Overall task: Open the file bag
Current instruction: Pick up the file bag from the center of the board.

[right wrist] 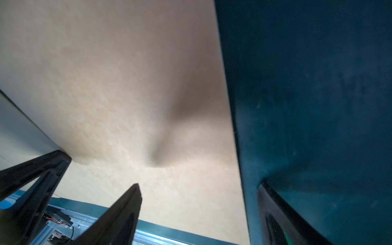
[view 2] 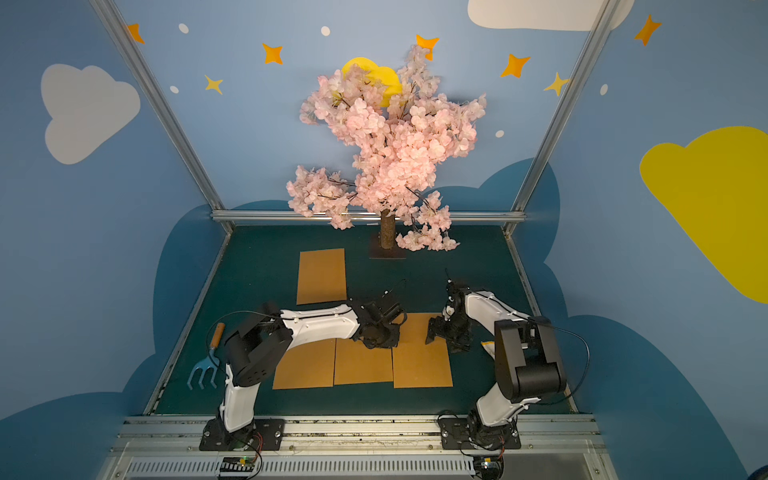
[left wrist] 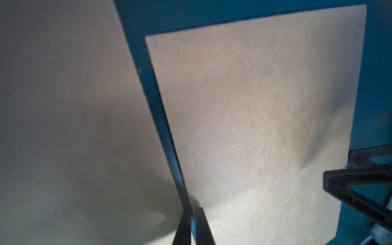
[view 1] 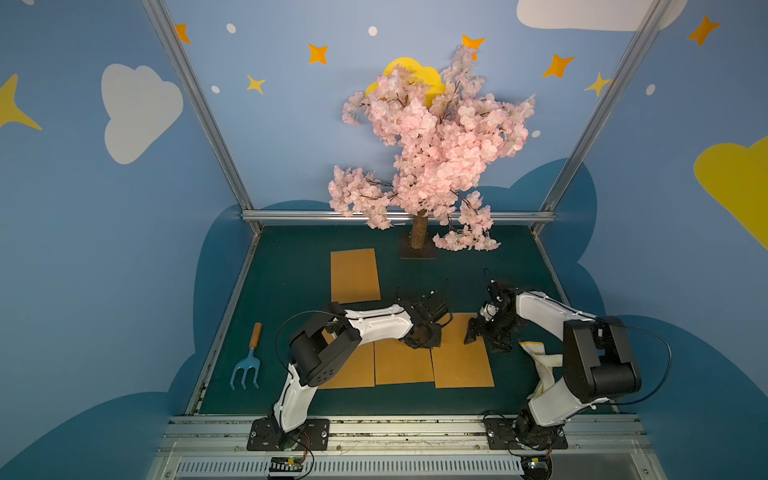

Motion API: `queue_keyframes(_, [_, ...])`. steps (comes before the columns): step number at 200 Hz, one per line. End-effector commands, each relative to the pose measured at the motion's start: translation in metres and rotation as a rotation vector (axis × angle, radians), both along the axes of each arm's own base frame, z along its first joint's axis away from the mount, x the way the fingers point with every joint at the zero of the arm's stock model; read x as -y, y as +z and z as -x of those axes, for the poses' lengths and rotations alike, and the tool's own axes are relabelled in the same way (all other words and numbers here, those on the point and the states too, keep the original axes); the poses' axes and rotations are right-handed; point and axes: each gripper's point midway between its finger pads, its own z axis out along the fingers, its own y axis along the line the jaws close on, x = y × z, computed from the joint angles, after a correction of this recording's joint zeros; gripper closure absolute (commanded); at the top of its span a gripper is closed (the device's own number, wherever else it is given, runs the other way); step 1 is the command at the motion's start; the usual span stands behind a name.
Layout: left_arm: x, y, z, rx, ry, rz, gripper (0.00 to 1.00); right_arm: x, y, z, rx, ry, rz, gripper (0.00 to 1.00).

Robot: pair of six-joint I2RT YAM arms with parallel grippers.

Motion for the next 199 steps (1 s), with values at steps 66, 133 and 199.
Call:
queue_keyframes(66, [-0.021,-0.028,0.013,-0.055,0.011,-0.09,0.91,-0.032,0.002,0.002,0.026,0.074,-0.12,0.15])
queue_keyframes(133, [-0.021,-0.03,0.014,-0.055,0.013,-0.086,0.91,-0.047,0.011,0.0,0.066,0.089,-0.214,0.14])
queue_keyframes(199, [-0.021,-0.039,0.015,-0.067,0.018,-0.095,0.91,-0.068,0.046,-0.004,0.135,0.115,-0.384,0.14])
